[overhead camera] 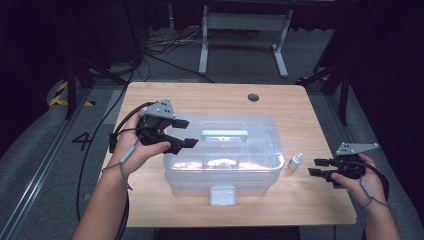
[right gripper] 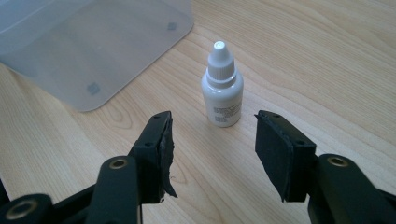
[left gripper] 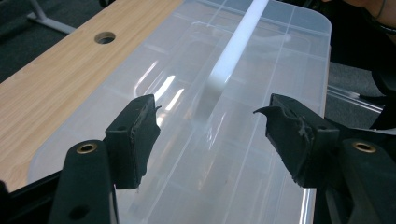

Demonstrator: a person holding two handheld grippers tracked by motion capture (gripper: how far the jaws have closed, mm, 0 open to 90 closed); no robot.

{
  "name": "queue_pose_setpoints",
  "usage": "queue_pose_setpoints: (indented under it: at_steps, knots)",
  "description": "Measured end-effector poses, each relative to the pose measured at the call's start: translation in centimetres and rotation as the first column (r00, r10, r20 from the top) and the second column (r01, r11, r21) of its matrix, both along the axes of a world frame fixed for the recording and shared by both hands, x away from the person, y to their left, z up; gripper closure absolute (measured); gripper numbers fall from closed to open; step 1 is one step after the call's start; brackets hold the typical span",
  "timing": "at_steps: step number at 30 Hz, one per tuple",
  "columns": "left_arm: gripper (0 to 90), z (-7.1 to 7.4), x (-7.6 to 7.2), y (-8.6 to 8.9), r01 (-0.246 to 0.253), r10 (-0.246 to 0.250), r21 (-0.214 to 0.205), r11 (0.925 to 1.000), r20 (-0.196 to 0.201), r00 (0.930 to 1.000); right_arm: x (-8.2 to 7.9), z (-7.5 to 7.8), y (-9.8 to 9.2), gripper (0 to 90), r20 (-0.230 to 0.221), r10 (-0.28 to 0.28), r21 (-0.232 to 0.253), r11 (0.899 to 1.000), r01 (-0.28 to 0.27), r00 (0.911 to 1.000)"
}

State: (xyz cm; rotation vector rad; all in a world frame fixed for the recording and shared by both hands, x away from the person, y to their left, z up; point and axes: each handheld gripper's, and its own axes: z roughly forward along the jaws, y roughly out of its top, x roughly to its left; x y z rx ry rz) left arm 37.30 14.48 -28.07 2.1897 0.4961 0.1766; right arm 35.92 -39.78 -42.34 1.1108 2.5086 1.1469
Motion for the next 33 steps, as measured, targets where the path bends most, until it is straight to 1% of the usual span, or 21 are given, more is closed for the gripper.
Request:
queue_pose_setpoints:
  at_steps: [3, 5, 6, 8, 10, 11, 14, 17, 18, 20, 21, 24, 27, 28, 29, 30, 31, 32, 33]
  knots:
    - [34.5, -0.2, 0.3, -1.1, 0.023, -0.023, 0.012, 0.9997, -0.001, 0.9997, -0.2, 0.0, 0.0, 47.3, 0.0, -0.001, -0.002, 1.0, 0.001, 1.0]
    - [34.5, -0.3, 0.4, -1.4, 0.025, -0.025, 0.012, 0.9996, -0.003, 0.9997, -0.3, 0.1, 0.0, 47.2, 0.004, -0.001, -0.002, 1.0, 0.001, 1.0]
    - [34.6, -0.5, 0.5, -1.9, 0.027, -0.027, 0.017, 0.9995, -0.003, 0.9996, -0.5, 0.1, -0.1, 47.2, 0.003, -0.004, -0.001, 1.0, 0.004, 1.0]
    - [34.9, -0.5, 0.6, -2.1, 0.027, -0.027, 0.018, 0.9995, -0.001, 0.9996, -0.5, 0.2, -0.1, 47.1, 0.006, -0.003, -0.004, 1.0, 0.003, 1.0]
    - [35.6, -0.6, 0.7, -2.6, 0.028, -0.028, 0.024, 0.9993, 0.0, 0.9996, -0.6, 0.2, -0.1, 47.1, 0.01, -0.006, 0.0, 1.0, 0.006, 0.9999]
    - [36.6, -0.8, 0.8, -3.0, 0.028, -0.028, 0.034, 0.999, 0.001, 0.9996, -0.7, 0.3, -0.1, 47.1, 0.013, -0.006, 0.001, 1.0, 0.006, 0.9999]
    - [39.1, -1.0, 1.0, -3.5, 0.021, -0.022, 0.05, 0.9985, 0.007, 0.9997, -0.7, 0.5, 0.1, 47.0, 0.019, -0.002, 0.001, 1.0, 0.002, 0.9998]
    - [42.8, -1.2, 1.1, -3.7, 0.016, -0.016, 0.048, 0.9987, 0.004, 0.9999, -0.7, 0.6, 0.2, 47.1, 0.023, 0.005, 0.0, 1.0, -0.005, 0.9997]
    - [42.8, -1.3, 1.1, -3.8, 0.011, -0.012, 0.05, 0.9987, 0.007, 0.9999, -0.8, 0.6, 0.4, 47.1, 0.025, 0.009, 0.001, 1.0, -0.009, 0.9996]
    - [45.8, -1.4, 1.1, -3.9, 0.006, -0.007, 0.05, 0.9987, 0.01, 0.9999, -0.8, 0.7, 0.5, 47.0, 0.026, 0.012, 0.0, 1.0, -0.012, 0.9996]
    - [47.1, -1.4, 1.0, -4.0, 0.006, -0.007, 0.046, 0.9989, 0.01, 0.9999, -0.8, 0.8, 0.6, 46.9, 0.028, 0.014, 0.001, 1.0, -0.014, 0.9995]
    - [48.8, -1.6, 1.1, -4.4, 0.02, -0.02, 0.063, 0.9978, 0.004, 0.9998, -0.8, 0.8, 0.7, 46.8, 0.026, 0.014, 0.001, 1.0, -0.014, 0.9996]
    - [54.9, -1.6, 1.1, -4.7, 0.027, -0.028, 0.083, 0.9962, 0.015, 0.9995, -0.9, 0.9, 0.7, 46.8, 0.027, 0.016, 0.001, 1.0, -0.016, 0.9995]
    - [60.2, -1.6, 1.1, -4.7, 0.019, -0.021, 0.102, 0.9946, 0.021, 0.9995, -0.9, 0.9, 0.8, 46.5, 0.027, 0.017, 0.001, 1.0, -0.017, 0.9995]
    - [63.7, -1.5, 1.1, -4.8, 0.009, -0.013, 0.121, 0.9926, 0.032, 0.9994, -0.9, 0.9, 0.8, 46.2, 0.027, 0.017, 0.001, 1.0, -0.017, 0.9995]
    - [68.3, -1.5, 1.1, -4.8, -0.002, -0.003, 0.129, 0.9917, 0.045, 0.999, -0.9, 0.9, 0.8, 46.0, 0.029, 0.019, -0.002, 1.0, -0.019, 0.9994]
    - [70.7, -1.4, 1.1, -4.9, -0.004, -0.002, 0.138, 0.9904, 0.044, 0.999, -0.8, 0.9, 0.8, 45.7, 0.03, 0.021, -0.004, 1.0, -0.021, 0.9993]
    - [70.9, -1.4, 1.1, -4.9, -0.004, -0.002, 0.138, 0.9904, 0.044, 0.999, -0.8, 0.9, 0.8, 45.7, 0.03, 0.021, -0.004, 1.0, -0.021, 0.9993]
    - [70.9, -1.4, 1.0, -5.0, -0.009, 0.002, 0.146, 0.9892, 0.053, 0.9986, -0.8, 0.9, 0.8, 45.6, 0.03, 0.02, -0.006, 1.0, -0.019, 0.9994]
